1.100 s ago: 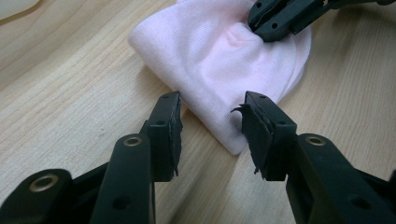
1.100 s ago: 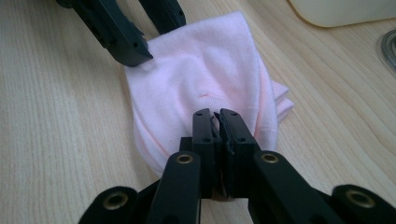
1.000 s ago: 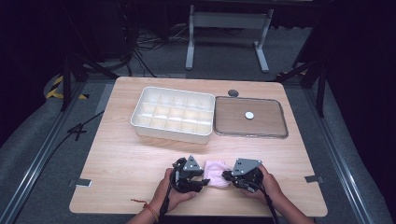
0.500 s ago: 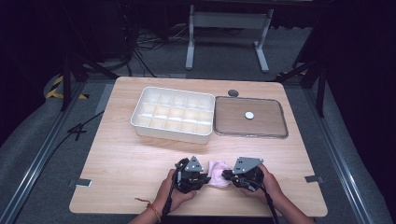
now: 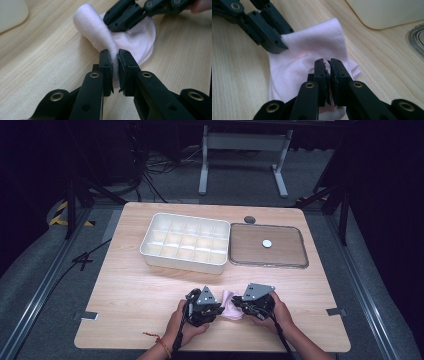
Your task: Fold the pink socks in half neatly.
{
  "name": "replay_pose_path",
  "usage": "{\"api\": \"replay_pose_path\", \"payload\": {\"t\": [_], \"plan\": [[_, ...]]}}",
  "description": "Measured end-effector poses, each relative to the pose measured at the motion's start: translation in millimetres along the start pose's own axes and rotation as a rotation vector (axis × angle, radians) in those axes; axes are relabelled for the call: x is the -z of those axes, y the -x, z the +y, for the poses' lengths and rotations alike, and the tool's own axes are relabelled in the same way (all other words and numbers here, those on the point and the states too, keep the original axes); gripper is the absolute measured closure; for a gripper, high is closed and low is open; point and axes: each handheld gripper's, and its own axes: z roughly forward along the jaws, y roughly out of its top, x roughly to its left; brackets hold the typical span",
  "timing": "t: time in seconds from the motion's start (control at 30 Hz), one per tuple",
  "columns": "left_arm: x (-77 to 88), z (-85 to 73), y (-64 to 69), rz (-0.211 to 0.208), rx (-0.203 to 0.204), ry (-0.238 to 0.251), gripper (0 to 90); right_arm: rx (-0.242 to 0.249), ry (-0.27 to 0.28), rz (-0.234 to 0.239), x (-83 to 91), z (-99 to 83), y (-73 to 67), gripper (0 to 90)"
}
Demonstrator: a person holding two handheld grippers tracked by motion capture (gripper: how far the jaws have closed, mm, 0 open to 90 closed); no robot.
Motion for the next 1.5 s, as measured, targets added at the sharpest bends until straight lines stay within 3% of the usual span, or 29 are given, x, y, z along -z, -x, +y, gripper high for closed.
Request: {"api": "replay_pose_path", "payload": {"t": [0.17,0.33,0.57,0.8,0.93,1.0,1.23,1.5], "plan": [[2.7,0.4,-0.6,0.007,0.0,0.001,81.5,0.026,-0.003,-0.017,-0.8,3.0,-4.9,81.6],[2.8,-0.5,-0.5,0.012,-0.001,-0.006,81.5,-0.01,0.065,0.037,9.3,7.8,-4.1,81.7],[5.9,0.6,1.0,0.016,-0.014,0.007,81.8,0.025,0.003,0.071,-5.0,4.7,-15.0,82.2],[5.8,2.0,4.9,0.011,-0.034,0.004,82.6,0.019,-0.002,0.069,-9.8,3.8,-15.5,82.6],[5.4,1.9,4.8,0.012,-0.022,0.011,82.5,0.026,-0.002,0.056,-8.8,3.5,-16.2,80.8],[6.2,2.1,3.6,0.015,-0.031,0.008,82.5,0.027,0.0,0.048,-5.3,2.6,-14.1,76.6],[8.2,2.7,1.3,0.025,-0.037,0.017,82.6,-0.03,-0.003,0.027,15.5,-9.8,2.3,74.7],[7.6,5.3,4.8,0.021,-0.041,0.028,82.5,-0.025,-0.018,0.016,9.6,-10.6,0.9,74.4]]}}
